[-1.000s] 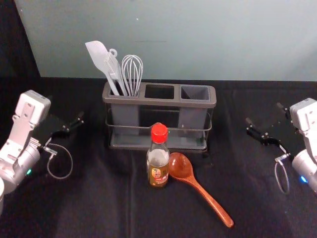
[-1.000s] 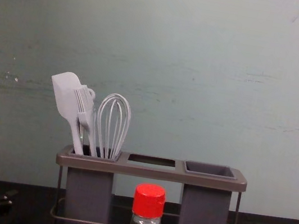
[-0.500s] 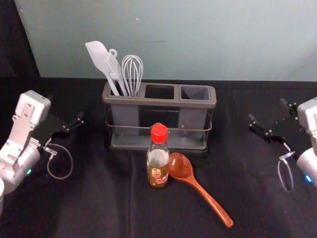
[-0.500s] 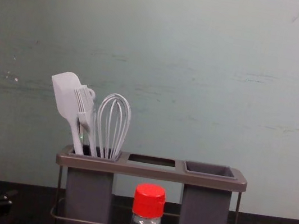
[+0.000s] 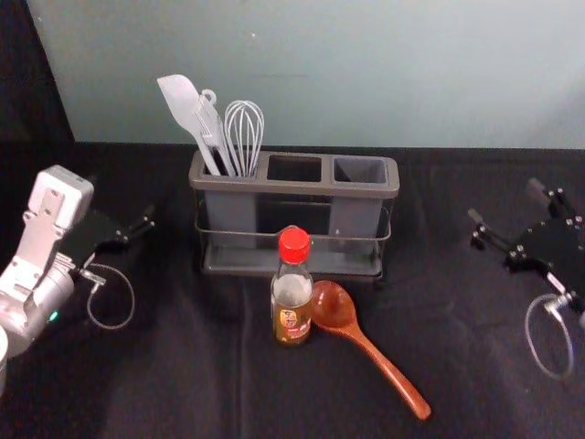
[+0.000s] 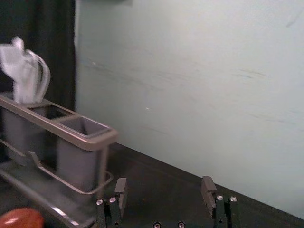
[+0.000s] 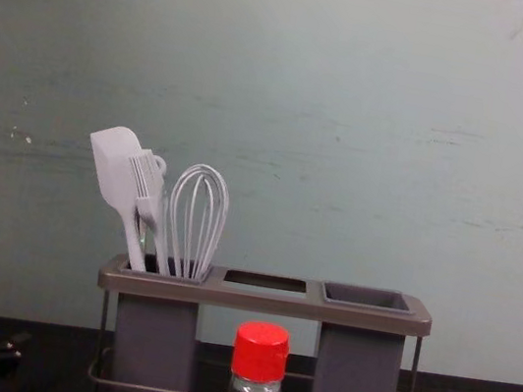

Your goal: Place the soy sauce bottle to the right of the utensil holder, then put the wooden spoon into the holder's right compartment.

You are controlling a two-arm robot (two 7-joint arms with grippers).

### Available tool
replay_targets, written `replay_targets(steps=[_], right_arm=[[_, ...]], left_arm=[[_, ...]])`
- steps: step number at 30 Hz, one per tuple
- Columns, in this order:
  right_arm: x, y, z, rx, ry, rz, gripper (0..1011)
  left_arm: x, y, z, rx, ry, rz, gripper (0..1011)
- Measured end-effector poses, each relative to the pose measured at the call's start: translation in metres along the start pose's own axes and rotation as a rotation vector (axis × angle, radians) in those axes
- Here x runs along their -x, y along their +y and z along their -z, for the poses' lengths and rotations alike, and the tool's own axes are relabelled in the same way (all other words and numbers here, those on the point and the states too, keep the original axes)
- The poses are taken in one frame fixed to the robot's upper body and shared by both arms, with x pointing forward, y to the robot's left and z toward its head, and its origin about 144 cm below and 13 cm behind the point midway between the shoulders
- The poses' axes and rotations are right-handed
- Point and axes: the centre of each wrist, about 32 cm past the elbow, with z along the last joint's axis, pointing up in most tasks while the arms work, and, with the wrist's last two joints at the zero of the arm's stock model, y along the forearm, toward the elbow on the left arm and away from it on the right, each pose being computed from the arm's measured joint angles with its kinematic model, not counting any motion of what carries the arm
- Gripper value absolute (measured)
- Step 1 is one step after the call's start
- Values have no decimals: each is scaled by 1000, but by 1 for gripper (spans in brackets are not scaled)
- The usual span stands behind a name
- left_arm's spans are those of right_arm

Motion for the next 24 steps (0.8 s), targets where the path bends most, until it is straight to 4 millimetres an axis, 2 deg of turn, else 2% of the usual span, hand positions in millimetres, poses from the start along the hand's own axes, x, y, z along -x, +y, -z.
replay_targets(steps=[7, 12, 18, 24], right_arm=[[-3, -23, -12, -27, 106, -130, 1003], [-2, -26, -16, -38, 149, -216, 1002], [5, -21, -21, -38, 179, -353, 1003], [17, -4, -23, -41, 208, -507, 1002]], left_arm=[[0, 0, 0, 0, 0, 0, 1005], [0, 0, 0, 0, 0, 0, 1005], [0, 0, 0, 0, 0, 0, 1005], [0, 0, 0, 0, 0, 0, 1005]])
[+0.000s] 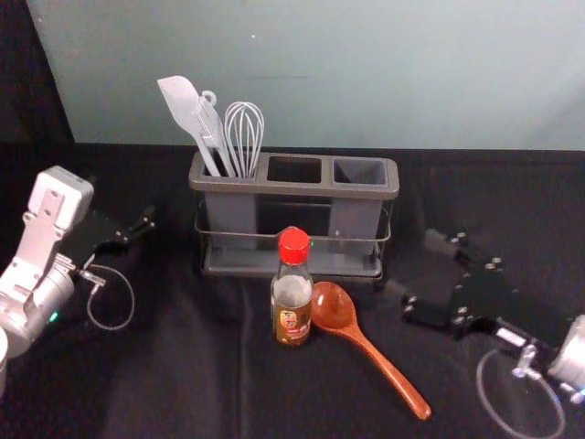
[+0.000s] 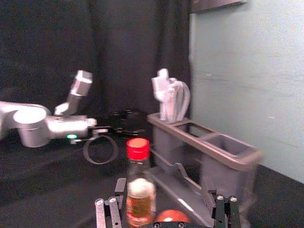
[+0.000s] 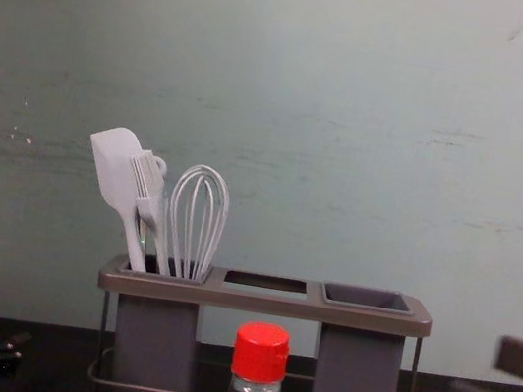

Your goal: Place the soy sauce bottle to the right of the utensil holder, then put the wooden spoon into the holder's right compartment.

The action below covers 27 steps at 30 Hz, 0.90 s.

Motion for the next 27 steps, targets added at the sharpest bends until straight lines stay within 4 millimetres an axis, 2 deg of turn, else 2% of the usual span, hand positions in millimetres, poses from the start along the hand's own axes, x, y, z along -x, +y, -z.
replay_targets(steps=[9, 27], right_arm=[[3, 28, 6, 8, 36, -131, 1002], [-5, 69, 8, 35, 30, -169, 1003]], left_arm=[[0, 0, 0, 0, 0, 0, 1005], [0, 0, 0, 0, 0, 0, 1005]])
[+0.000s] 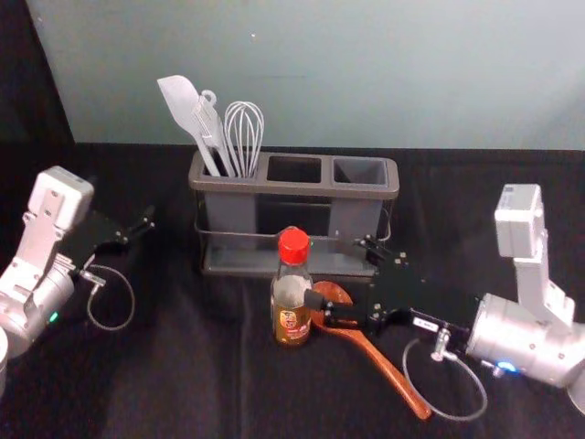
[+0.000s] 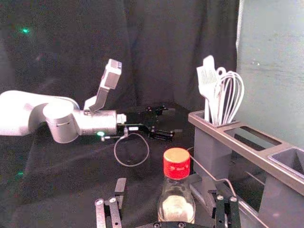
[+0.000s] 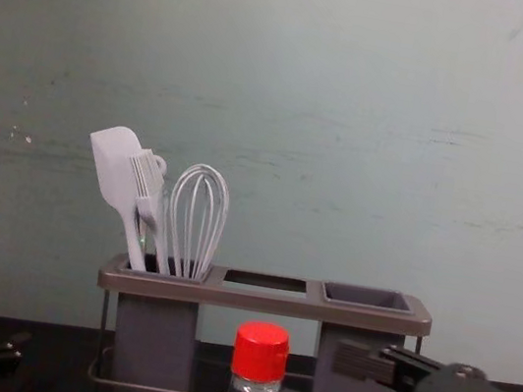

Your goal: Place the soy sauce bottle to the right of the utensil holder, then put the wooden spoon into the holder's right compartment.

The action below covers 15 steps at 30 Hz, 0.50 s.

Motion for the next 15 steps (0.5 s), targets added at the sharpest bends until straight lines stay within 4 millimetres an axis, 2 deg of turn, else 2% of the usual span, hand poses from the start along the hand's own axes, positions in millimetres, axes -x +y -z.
replay_targets(steps=[15], right_arm=[[-15, 33, 0, 10, -4, -24, 1002]], left_arm=[[0, 0, 0, 0, 0, 0, 1005]])
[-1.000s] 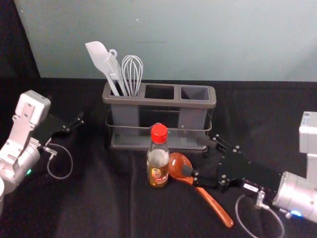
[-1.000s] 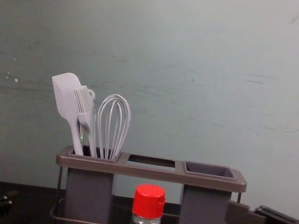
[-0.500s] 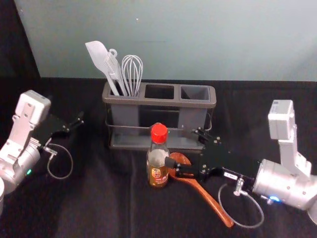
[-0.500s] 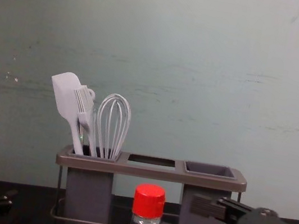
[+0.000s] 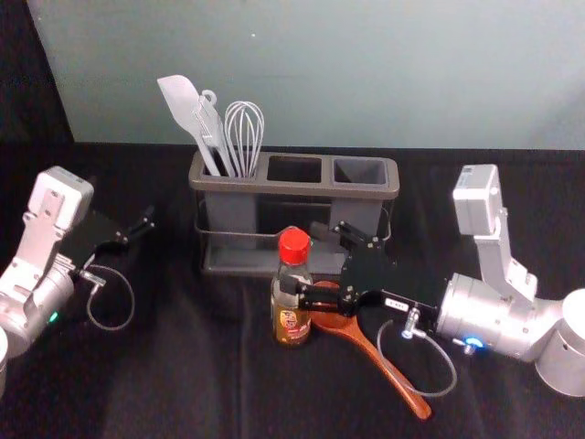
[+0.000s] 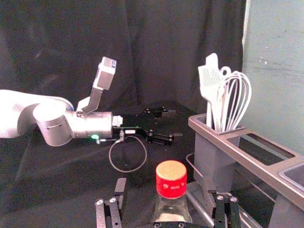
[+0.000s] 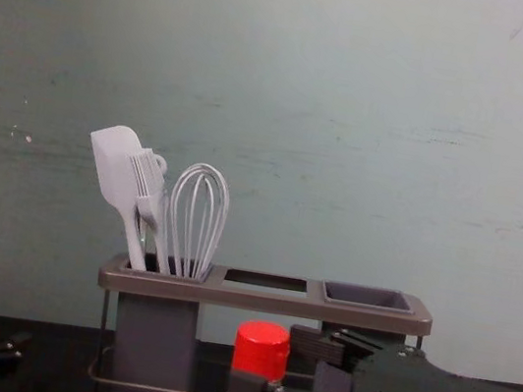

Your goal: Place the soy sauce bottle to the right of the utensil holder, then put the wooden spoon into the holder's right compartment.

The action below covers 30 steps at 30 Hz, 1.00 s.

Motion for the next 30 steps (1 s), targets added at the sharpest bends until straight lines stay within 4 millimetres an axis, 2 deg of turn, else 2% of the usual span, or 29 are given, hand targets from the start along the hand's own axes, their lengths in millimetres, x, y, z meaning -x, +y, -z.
replay_targets(steps=[14, 30], right_arm=[[-6, 17, -1, 7, -14, -10, 1003], [-6, 20, -1, 4, -17, -9, 1002]], left_arm=[[0, 0, 0, 0, 0, 0, 1005], [0, 0, 0, 0, 0, 0, 1005]])
